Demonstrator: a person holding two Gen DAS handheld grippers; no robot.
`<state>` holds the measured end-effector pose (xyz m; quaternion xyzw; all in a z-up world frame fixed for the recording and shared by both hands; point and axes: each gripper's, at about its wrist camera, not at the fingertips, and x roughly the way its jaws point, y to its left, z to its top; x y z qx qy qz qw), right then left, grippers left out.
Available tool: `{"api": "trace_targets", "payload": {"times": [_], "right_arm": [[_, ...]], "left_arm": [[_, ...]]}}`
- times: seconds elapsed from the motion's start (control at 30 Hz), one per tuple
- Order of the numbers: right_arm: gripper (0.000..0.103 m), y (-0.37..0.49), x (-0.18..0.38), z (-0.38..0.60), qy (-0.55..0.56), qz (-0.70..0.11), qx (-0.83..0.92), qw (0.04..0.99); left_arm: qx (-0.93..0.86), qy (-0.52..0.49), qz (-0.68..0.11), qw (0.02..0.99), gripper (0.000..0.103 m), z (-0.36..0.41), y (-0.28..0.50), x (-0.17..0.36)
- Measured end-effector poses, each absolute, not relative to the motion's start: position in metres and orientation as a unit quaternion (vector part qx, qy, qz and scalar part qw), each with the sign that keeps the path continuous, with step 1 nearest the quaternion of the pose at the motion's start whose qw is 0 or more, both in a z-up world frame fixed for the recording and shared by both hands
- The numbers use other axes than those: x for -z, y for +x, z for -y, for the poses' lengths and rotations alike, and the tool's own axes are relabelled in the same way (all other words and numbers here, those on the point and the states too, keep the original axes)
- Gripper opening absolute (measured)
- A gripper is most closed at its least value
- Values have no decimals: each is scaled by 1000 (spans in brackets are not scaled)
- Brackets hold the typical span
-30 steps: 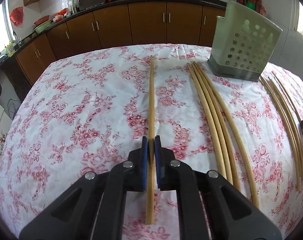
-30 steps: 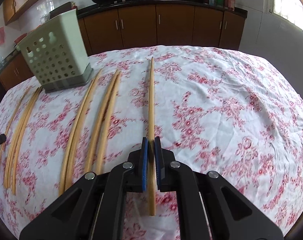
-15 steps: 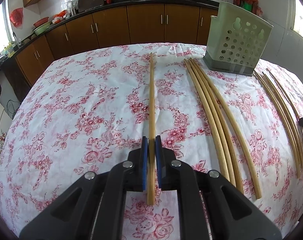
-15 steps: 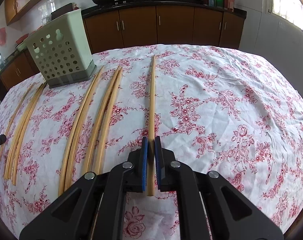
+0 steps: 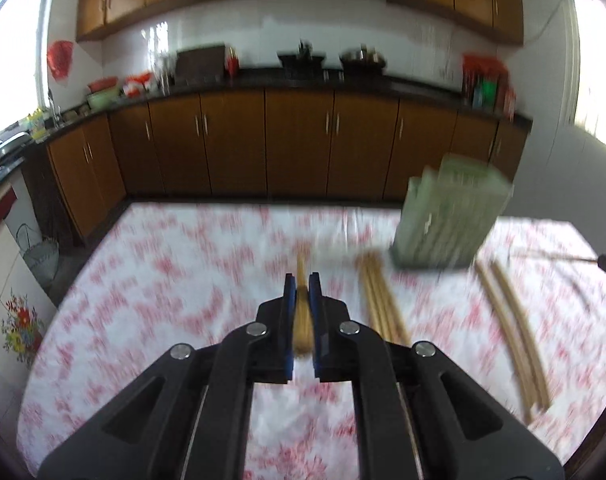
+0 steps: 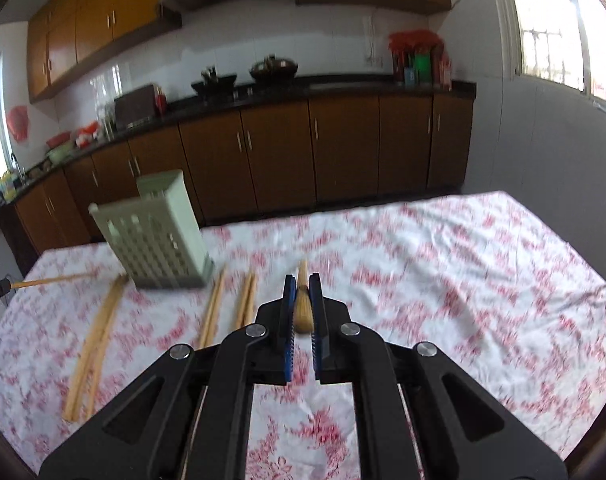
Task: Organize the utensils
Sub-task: 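Lift the right tool's chopstick over the green holder while the left tool carries its chopstick there, then open the right tool over the holder while the left tool releases its chopstick too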
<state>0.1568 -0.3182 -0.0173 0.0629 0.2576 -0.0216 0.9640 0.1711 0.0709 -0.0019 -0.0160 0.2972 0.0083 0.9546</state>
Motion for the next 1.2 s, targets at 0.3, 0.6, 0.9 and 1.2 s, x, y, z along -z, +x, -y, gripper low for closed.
{"api": "trace_targets", "payload": {"times": [0.3, 0.6, 0.9, 1.2], "right_arm": [[7, 176, -10, 318, 60, -227, 21, 972], [7, 186, -80, 300, 57, -139, -1, 989], [7, 182, -133, 263, 83, -36, -66, 994], [8, 216, -94, 250, 91, -89, -93, 987]], "left_arm": [[-16, -9, -265, 964, 8, -71, 194, -37], [-12, -11, -196, 981, 8, -66, 205, -104], [17, -51, -77, 996, 8, -21, 215, -186], [73, -78, -97, 990, 8, 25, 250, -150]]}}
